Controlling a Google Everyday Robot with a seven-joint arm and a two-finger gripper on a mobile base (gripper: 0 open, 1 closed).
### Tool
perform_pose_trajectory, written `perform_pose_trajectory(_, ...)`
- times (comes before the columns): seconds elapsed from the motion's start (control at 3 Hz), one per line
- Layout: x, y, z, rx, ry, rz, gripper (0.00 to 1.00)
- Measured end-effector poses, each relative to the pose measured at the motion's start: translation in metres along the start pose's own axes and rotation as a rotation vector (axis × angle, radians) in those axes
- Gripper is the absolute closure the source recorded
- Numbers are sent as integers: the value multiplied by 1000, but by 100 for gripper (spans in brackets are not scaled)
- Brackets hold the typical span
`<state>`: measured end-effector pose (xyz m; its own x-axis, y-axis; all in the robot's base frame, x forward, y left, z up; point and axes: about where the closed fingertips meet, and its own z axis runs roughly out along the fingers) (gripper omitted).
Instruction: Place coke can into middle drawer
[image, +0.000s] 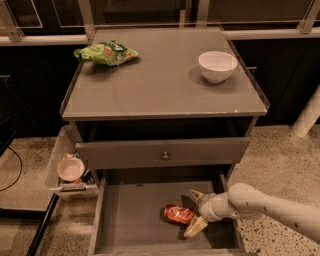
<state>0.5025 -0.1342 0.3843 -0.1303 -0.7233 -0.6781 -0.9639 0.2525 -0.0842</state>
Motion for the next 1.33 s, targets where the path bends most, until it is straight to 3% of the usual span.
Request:
perform_pose_trajectory(0.67,-33,11,-80,104,1,-113,0)
perform_pose_trajectory(1.0,-52,8,-136,128,13,-188,0)
perform_pose_trajectory(1.33,-64,1,-188,117,-10,-272,0)
